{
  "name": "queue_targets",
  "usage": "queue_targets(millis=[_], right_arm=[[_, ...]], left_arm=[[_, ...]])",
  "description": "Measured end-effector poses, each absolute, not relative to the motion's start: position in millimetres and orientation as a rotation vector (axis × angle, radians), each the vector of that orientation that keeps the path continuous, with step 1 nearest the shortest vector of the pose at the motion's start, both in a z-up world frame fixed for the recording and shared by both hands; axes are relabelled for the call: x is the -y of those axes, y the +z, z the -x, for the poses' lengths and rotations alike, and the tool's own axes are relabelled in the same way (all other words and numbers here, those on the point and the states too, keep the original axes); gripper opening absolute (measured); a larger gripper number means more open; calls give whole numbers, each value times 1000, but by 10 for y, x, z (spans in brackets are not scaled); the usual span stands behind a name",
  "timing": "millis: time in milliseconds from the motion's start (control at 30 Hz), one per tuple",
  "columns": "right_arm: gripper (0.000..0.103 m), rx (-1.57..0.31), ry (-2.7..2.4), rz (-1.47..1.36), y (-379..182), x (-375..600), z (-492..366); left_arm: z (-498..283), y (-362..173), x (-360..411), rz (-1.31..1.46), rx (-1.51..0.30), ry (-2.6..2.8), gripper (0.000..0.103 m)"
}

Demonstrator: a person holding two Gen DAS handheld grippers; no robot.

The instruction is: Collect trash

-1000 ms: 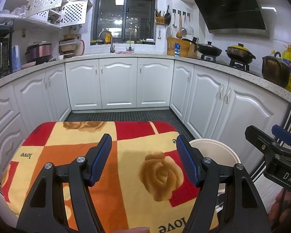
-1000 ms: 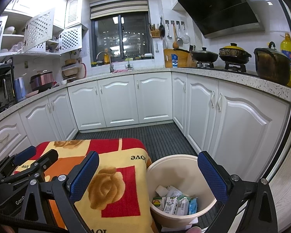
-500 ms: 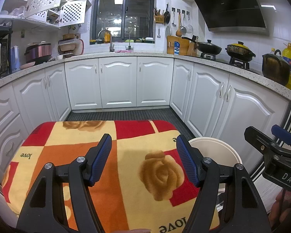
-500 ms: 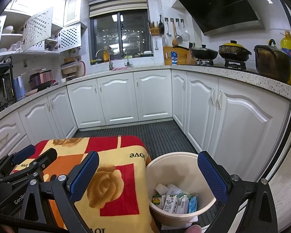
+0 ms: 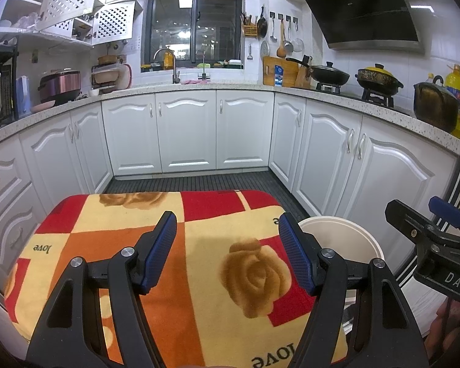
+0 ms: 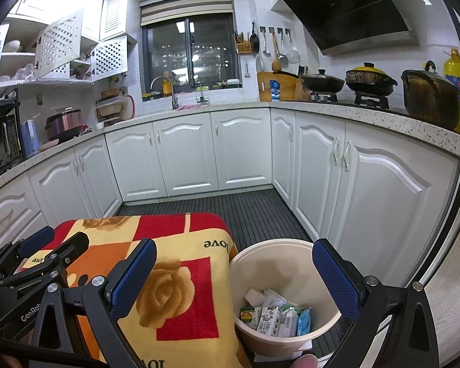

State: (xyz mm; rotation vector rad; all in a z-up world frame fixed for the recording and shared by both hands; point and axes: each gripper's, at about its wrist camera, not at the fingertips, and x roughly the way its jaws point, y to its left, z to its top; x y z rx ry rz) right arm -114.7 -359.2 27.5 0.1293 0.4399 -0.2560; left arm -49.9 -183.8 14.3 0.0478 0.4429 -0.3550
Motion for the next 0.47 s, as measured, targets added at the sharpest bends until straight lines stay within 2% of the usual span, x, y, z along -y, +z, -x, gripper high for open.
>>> queue_targets(millis=[467], right_arm=[[101, -461, -257, -133, 196, 3629, 1123]], left_arm=[[553, 112, 1816, -79, -406, -366, 68]])
